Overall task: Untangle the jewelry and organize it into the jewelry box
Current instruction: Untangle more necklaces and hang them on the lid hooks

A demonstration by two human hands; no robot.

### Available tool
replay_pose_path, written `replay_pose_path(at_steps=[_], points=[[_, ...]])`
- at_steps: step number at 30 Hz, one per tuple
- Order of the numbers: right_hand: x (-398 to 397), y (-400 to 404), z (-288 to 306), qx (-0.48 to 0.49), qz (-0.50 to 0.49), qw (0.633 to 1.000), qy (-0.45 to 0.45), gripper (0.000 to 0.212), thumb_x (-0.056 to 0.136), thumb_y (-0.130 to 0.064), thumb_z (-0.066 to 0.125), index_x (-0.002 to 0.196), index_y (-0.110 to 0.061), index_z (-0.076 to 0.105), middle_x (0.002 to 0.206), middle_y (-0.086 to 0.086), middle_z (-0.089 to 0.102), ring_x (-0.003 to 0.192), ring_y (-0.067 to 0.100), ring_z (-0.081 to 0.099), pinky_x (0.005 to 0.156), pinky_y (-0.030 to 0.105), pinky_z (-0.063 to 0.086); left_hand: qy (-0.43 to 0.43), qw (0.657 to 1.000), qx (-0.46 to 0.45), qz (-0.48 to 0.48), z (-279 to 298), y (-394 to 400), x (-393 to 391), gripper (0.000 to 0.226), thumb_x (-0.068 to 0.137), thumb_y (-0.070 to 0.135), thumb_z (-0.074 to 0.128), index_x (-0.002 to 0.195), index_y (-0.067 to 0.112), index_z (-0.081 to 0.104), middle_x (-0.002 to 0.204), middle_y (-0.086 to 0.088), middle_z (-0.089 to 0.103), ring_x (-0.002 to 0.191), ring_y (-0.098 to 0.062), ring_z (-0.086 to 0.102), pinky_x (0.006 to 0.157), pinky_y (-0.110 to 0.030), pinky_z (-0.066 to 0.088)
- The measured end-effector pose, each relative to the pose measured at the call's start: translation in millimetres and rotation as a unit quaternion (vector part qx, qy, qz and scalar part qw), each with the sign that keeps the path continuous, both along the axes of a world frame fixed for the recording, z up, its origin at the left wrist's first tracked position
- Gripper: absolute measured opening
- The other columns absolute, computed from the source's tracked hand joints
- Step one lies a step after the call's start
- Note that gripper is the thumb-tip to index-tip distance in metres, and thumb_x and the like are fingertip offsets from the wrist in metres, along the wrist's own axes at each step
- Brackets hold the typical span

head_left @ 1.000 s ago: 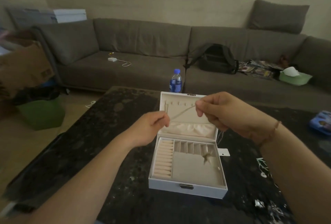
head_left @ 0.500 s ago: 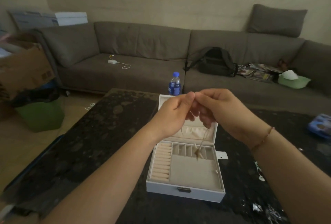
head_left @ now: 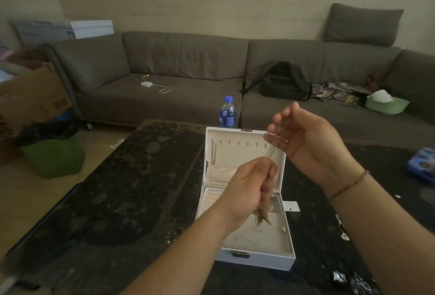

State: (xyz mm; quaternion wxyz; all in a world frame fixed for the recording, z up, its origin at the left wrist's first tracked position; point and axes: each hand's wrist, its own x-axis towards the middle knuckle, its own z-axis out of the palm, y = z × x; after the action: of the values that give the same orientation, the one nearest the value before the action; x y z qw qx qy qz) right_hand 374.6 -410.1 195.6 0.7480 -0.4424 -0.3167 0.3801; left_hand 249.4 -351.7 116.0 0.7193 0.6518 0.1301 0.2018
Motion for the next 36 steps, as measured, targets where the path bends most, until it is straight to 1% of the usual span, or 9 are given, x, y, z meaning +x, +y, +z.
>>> replay_pose_path(at_steps=[4,10,18,22,26,29,31,34,36], points=[[4,0,-3,-0.022,0.024,0.998,0.062,0.031,0.1,-0.028,0.045,0.075,-0.016,0.056,0.071,0.001,0.062,0.063,0.015,0.06,0.064,0.031,0.057,0.011,1.0,-0.004,-0.014,-6,11,-7,0.034,0.108,0.027,0.035,0.08,0.014,0.048,0.059,0.004,0.032,0.052,-0.011,0.027,0.049,-0.024,0.03],[-1,12,-11,-0.032,0.046,0.988,0.146,0.018,0.084,-0.025,0.06,0.07,-0.014,0.058,0.093,0.006,0.072,0.091,0.024,0.07,0.086,0.041,0.054,0.015,0.999,-0.033,0.015,-15,35,-15,0.035,0.108,0.027,0.032,0.081,0.014,0.051,0.059,0.005,0.029,0.054,-0.012,0.02,0.05,-0.026,0.021],[3,38,-11,-0.092,0.032,0.98,0.176,0.028,0.092,-0.017,0.053,0.065,-0.015,0.047,0.064,0.0,0.049,0.048,0.012,0.038,0.054,0.028,0.041,0.048,0.998,-0.051,0.004,-17,49,-25,0.029,0.107,0.027,0.037,0.091,0.012,0.056,0.062,0.001,0.03,0.055,-0.016,0.02,0.05,-0.026,0.024],[6,42,-16,-0.101,0.016,0.985,0.138,0.028,0.093,-0.017,0.057,0.065,-0.013,0.053,0.065,0.003,0.06,0.058,0.015,0.059,0.064,0.032,0.055,0.068,0.996,0.022,0.058,-17,56,-29,0.028,0.106,0.026,0.04,0.09,0.016,0.061,0.059,0.001,0.035,0.051,-0.014,0.026,0.048,-0.027,0.027],[20,36,-35,-0.232,-0.02,0.971,-0.049,0.022,0.094,-0.023,0.061,0.086,-0.004,0.068,0.09,0.013,0.073,0.087,0.025,0.073,0.074,0.039,0.058,0.103,0.971,0.175,0.123,-9,76,-40,0.025,0.103,0.027,0.047,0.089,0.021,0.067,0.065,0.006,0.06,0.059,-0.013,0.049,0.055,-0.027,0.047],[26,36,-50,-0.334,-0.119,0.868,-0.347,0.02,0.094,-0.027,0.062,0.096,-0.009,0.07,0.091,0.006,0.07,0.086,0.019,0.068,0.072,0.03,0.055,0.143,0.941,0.283,0.121,-3,93,-39,0.023,0.101,0.029,0.052,0.087,0.03,0.071,0.098,0.004,0.073,0.098,-0.017,0.067,0.094,-0.035,0.055],[18,41,-48,-0.257,-0.177,0.832,-0.459,0.019,0.096,-0.032,0.058,0.104,-0.019,0.069,0.09,-0.011,0.065,0.085,0.001,0.06,0.068,0.017,0.044,0.155,0.934,0.297,0.121,2,98,-34,0.023,0.101,0.03,0.053,0.088,0.03,0.071,0.098,0.005,0.073,0.101,-0.03,0.067,0.095,-0.045,0.055],[0,58,-42,-0.202,-0.042,0.811,-0.547,0.023,0.099,-0.04,0.048,0.109,-0.029,0.066,0.097,-0.02,0.063,0.089,-0.006,0.056,0.076,0.016,0.043,0.145,0.926,0.325,0.125,7,102,-24,0.024,0.102,0.031,0.053,0.089,0.028,0.073,0.089,0.004,0.072,0.086,-0.023,0.067,0.089,-0.044,0.055],[-6,70,-46,-0.259,0.035,0.744,-0.615,0.025,0.099,-0.042,0.046,0.102,-0.028,0.067,0.088,-0.013,0.067,0.08,0.001,0.058,0.078,0.023,0.048,0.13,0.927,0.327,0.132,5,107,-18,0.026,0.102,0.034,0.053,0.088,0.026,0.074,0.085,-0.008,0.071,0.084,-0.034,0.064,0.082,-0.05,0.052]])
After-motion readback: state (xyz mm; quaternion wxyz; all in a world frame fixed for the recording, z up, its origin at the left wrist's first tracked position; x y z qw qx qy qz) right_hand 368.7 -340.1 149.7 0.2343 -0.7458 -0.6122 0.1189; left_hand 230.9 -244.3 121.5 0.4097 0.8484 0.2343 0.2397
